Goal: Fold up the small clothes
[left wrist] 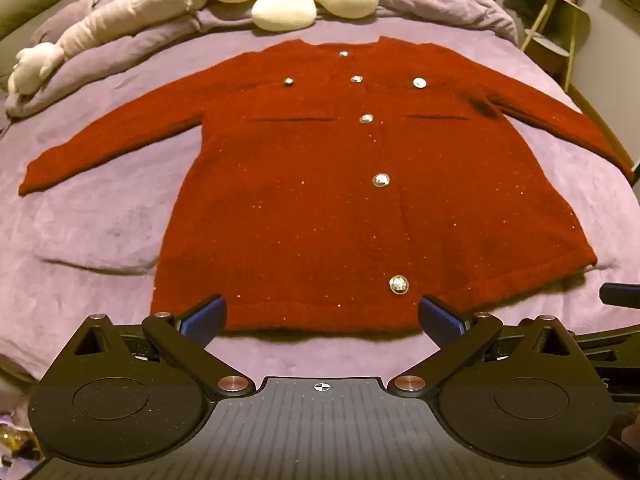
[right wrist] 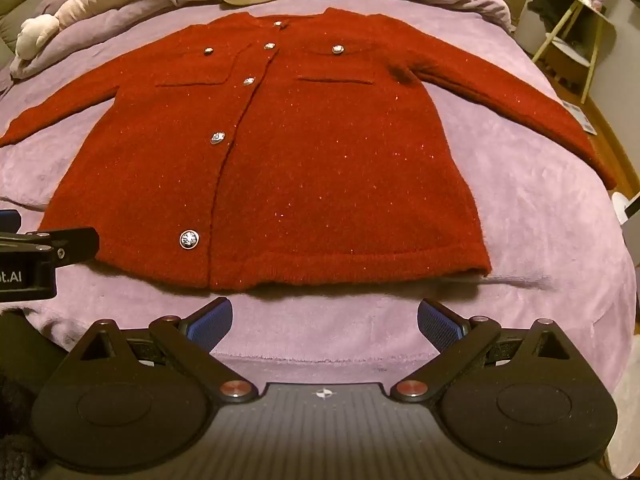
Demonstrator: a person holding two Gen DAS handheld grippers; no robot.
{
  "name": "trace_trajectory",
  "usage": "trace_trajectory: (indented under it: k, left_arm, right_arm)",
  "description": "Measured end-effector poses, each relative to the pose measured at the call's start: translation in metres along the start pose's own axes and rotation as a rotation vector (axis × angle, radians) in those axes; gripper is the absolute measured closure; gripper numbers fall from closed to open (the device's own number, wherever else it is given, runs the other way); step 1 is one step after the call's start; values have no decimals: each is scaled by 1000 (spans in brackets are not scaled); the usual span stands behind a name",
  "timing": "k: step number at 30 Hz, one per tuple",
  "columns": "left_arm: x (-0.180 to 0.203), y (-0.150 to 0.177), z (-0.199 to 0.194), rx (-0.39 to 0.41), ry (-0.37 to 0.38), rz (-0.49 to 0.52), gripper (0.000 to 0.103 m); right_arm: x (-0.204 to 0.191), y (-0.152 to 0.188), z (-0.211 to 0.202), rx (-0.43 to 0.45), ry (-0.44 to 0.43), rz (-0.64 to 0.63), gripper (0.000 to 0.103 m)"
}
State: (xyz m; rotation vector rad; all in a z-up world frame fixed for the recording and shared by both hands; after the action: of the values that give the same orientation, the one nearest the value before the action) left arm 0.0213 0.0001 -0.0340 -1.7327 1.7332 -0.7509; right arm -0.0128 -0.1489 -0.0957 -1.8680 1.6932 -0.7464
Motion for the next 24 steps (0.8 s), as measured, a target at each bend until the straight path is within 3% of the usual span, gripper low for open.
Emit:
trace_trajectory:
  k: [10, 11, 24]
  left_arm:
    - [-8, 2, -1, -9, 22, -1, 0]
    - [-2, -1, -1, -2, -4, 6, 0]
    - [3, -3, -1, 0, -4, 10, 0]
  right_arm:
    - [1, -10, -5, 4, 9, -5, 4]
    - [1, -11, -5, 3, 9, -5, 4]
    - [-1, -7, -6, 28, 12, -15, 4]
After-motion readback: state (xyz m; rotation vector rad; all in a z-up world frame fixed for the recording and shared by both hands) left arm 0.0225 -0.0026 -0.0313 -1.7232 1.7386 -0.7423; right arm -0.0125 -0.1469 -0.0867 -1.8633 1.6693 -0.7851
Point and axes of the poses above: each gripper's, at about its wrist camera, not at the fingertips, and z roughly the way its jaws point, x to its right, y to its underside, the point moved 4 cm from there along z, roughly the way its jaws point, and after that the axes turned 15 degrees about x, right-handed, at the moved point
